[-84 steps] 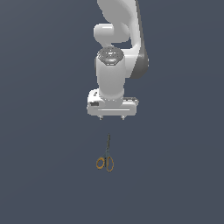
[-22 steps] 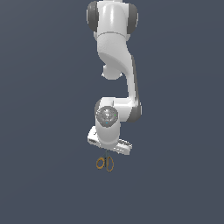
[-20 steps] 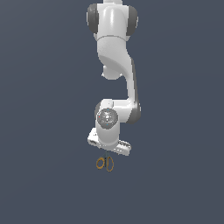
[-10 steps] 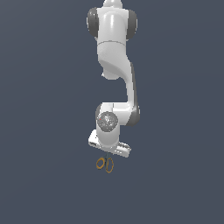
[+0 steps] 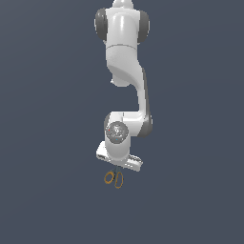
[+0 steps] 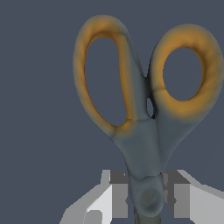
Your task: Pick up the object and move it to a goal position.
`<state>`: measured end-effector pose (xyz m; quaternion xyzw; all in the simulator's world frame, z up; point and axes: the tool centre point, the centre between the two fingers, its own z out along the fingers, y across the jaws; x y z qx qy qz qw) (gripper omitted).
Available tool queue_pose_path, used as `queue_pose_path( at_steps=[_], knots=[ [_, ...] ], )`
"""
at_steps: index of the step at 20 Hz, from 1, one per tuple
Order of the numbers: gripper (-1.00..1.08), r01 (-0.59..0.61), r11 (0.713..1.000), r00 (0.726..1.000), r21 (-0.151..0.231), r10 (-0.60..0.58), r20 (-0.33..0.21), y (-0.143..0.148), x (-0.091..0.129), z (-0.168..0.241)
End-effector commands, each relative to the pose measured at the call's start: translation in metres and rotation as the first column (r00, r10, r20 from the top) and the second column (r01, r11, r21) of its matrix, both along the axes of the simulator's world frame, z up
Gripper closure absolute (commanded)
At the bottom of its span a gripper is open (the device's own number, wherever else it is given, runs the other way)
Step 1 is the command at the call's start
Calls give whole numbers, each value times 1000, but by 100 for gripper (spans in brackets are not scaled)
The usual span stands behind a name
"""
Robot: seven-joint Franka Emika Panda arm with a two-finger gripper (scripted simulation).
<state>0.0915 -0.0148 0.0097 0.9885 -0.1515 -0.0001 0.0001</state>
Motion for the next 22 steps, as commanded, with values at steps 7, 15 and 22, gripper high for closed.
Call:
queue_pose_path(
  at_steps=[7, 15, 22],
  knots=[
    [108, 0, 1000, 1000, 0, 0, 1, 10, 1, 26],
    [108, 0, 1000, 1000, 0, 0, 1, 36, 2, 96],
    [108, 0, 1000, 1000, 0, 0, 1, 64, 4, 174]
  ],
)
